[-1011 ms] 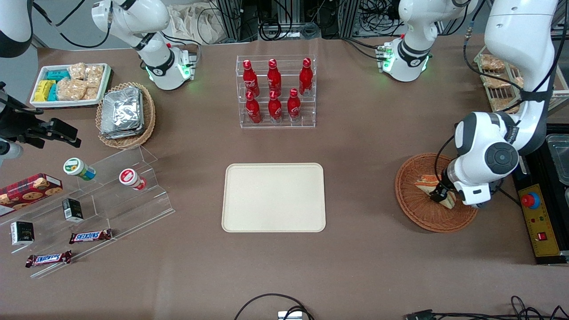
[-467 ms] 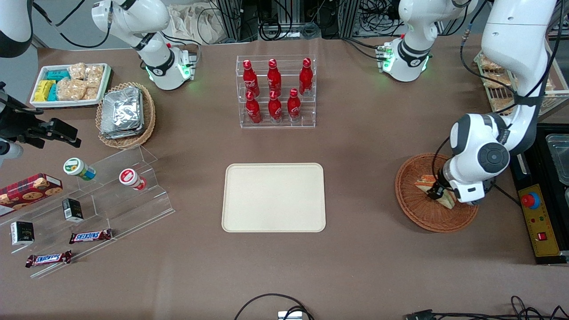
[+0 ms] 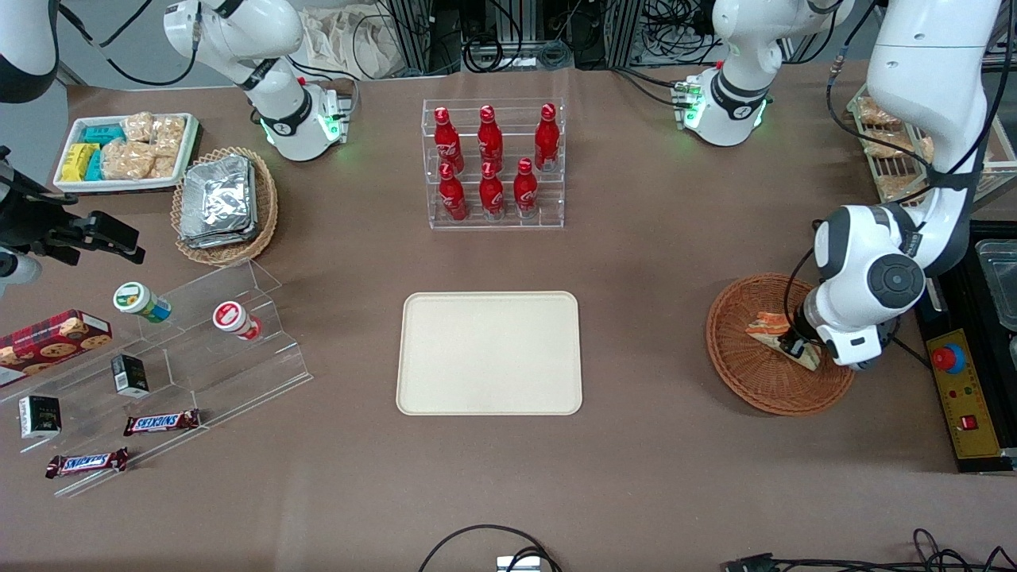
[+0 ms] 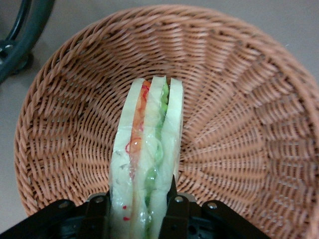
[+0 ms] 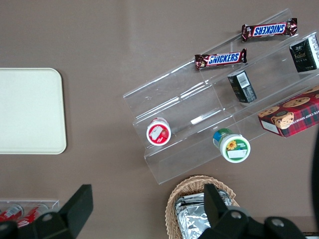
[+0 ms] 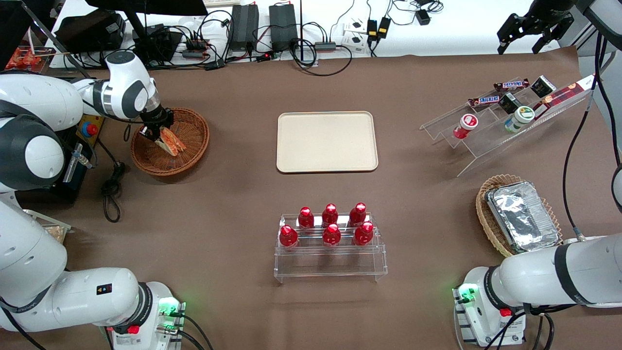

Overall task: Place sandwich from basket to tray
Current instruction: 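Lower the left gripper and close it on the sandwich wedge, then lift the sandwich and carry it with the left gripper to the tray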

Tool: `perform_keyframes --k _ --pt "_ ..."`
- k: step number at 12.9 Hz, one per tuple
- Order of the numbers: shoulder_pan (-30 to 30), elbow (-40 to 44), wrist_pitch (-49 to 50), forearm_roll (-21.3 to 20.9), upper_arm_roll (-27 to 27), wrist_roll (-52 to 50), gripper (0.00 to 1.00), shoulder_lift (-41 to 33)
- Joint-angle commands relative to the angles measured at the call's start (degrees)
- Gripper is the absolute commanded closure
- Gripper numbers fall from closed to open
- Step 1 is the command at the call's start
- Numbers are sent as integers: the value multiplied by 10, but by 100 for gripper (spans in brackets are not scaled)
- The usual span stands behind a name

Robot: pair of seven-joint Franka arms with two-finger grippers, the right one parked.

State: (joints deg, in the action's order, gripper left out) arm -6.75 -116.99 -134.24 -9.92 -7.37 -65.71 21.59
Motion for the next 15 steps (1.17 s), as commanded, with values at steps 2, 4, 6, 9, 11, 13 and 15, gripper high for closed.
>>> perform_keyframes --k 2,4,6,9,11,13,15 --pt "22 89 90 -8 -9 2 100 -5" --pt "29 142 135 -7 -39 29 100 -16" --pt "29 227 227 -7 -85 36 100 -12" --pt "38 361 324 -6 -170 53 100 28" --pt "68 368 322 -7 -191 123 100 40" --pt "118 372 322 -7 -191 176 100 62" --pt "165 424 320 -8 -190 176 100 120"
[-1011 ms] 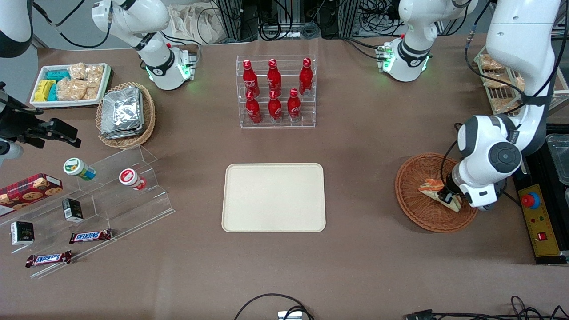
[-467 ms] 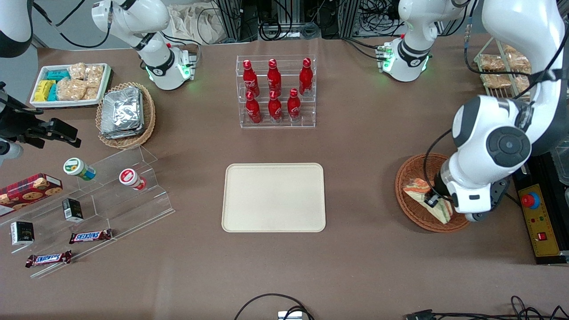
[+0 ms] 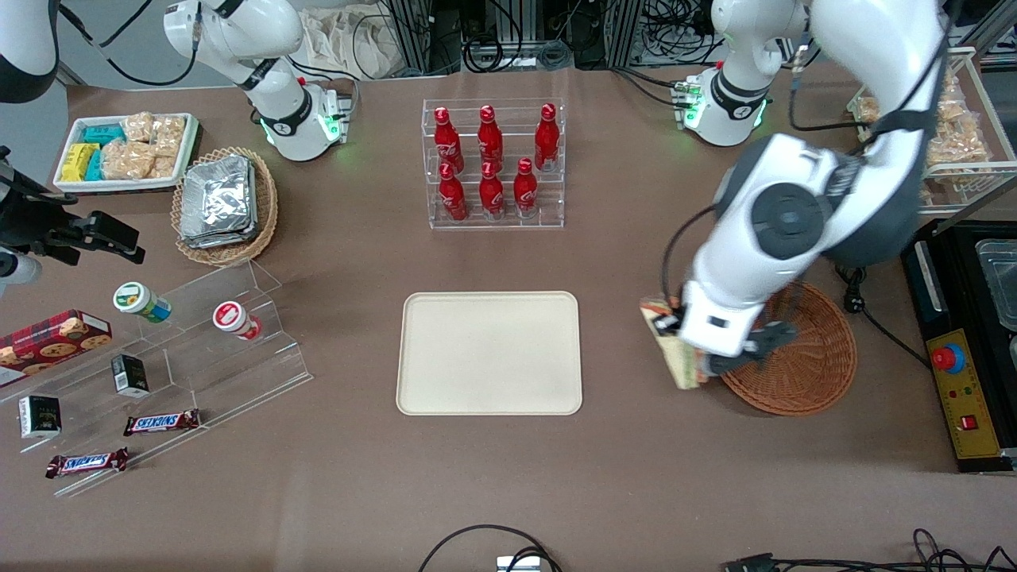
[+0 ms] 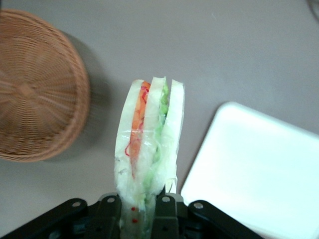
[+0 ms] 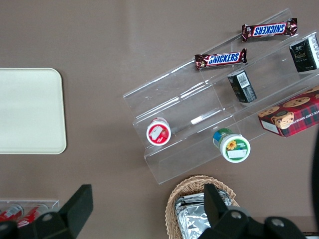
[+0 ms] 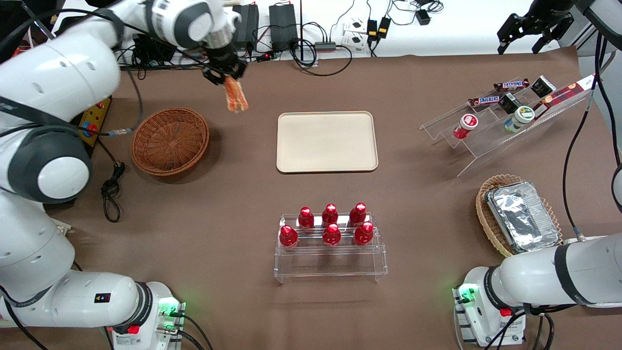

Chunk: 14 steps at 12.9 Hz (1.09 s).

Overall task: Place sandwich from basket to tray
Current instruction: 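Lift the sandwich and carry it with the left gripper to the tray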

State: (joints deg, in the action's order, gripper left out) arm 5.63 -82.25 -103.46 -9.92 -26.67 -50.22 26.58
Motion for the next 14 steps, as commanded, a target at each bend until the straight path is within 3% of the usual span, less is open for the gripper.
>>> perform_keyframes --k 1,3,10,11,13,14 --pt "61 112 12 -8 4 25 100 105" --pt "89 156 12 -8 5 35 100 166" --pt "139 164 -78 -49 7 33 100 256" --pt "139 164 -80 -58 7 31 91 264" --pt "138 163 -82 -61 7 31 0 270" --pt "138 162 -82 -62 7 32 0 268"
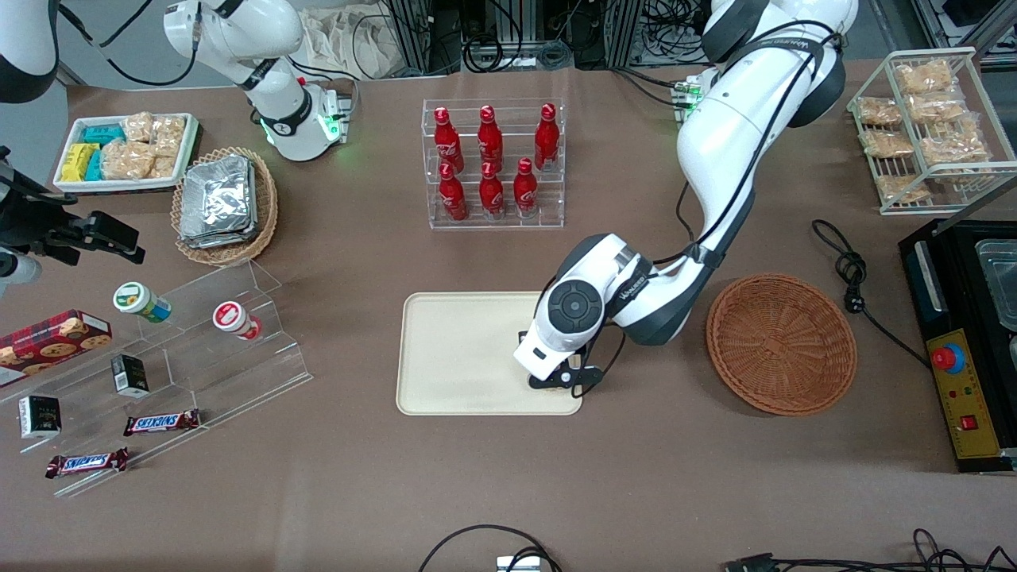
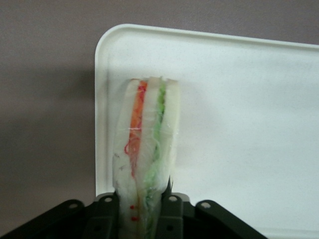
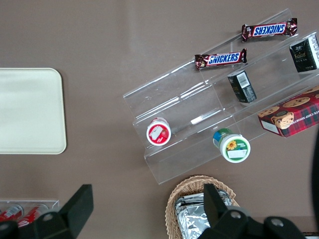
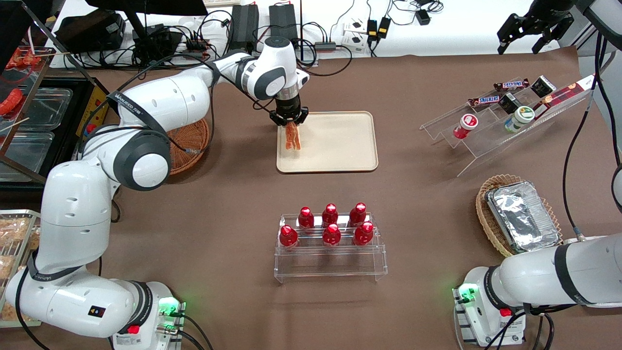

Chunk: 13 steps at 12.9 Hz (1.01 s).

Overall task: Place sandwich from basket to tray
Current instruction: 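Lower the sandwich onto the tray and open the left gripper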

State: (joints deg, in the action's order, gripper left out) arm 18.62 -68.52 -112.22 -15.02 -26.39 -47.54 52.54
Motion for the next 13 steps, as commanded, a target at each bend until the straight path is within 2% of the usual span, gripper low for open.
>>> perform_keyframes --k 1,5,10,12,13 --pt "6 26 6 -12 4 5 0 5" --pt "-9 23 31 -7 4 3 0 -37" --pt "-95 9 188 9 -1 10 0 -154" --pt "-157 -41 185 84 -1 13 0 -230" --pt "-181 -68 191 108 -1 13 0 -271"
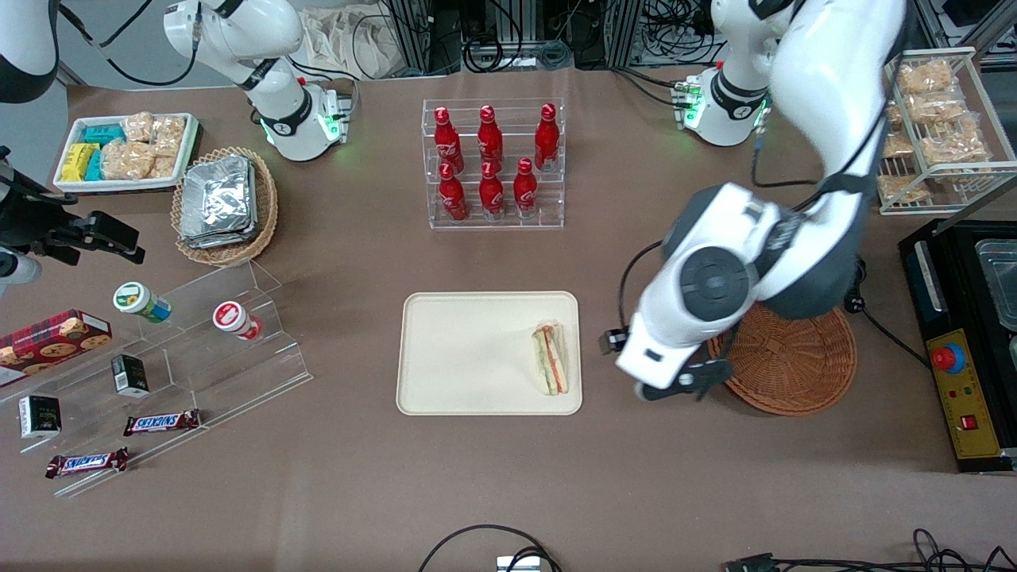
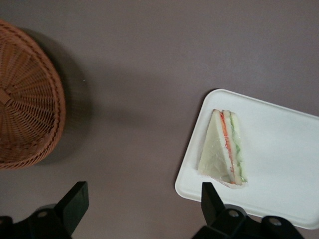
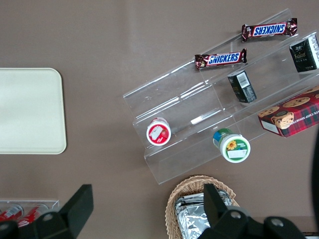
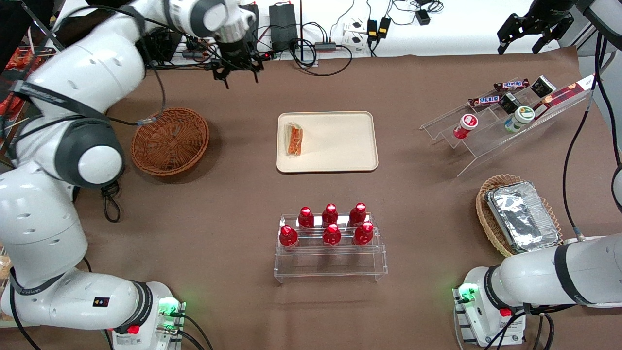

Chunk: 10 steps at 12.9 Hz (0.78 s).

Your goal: Place sandwich from basket to tray

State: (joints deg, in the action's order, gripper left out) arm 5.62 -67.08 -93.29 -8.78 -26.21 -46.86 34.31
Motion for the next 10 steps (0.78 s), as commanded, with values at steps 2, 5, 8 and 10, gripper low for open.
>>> perform_keyframes --k 2,5,8,10 --pt "-86 -150 -28 39 1 7 0 -156" --pt "-85 -236 -34 49 73 121 0 -235" --pt "-56 -238 20 69 163 291 0 -264" --pt "-65 -234 38 68 179 371 0 -269"
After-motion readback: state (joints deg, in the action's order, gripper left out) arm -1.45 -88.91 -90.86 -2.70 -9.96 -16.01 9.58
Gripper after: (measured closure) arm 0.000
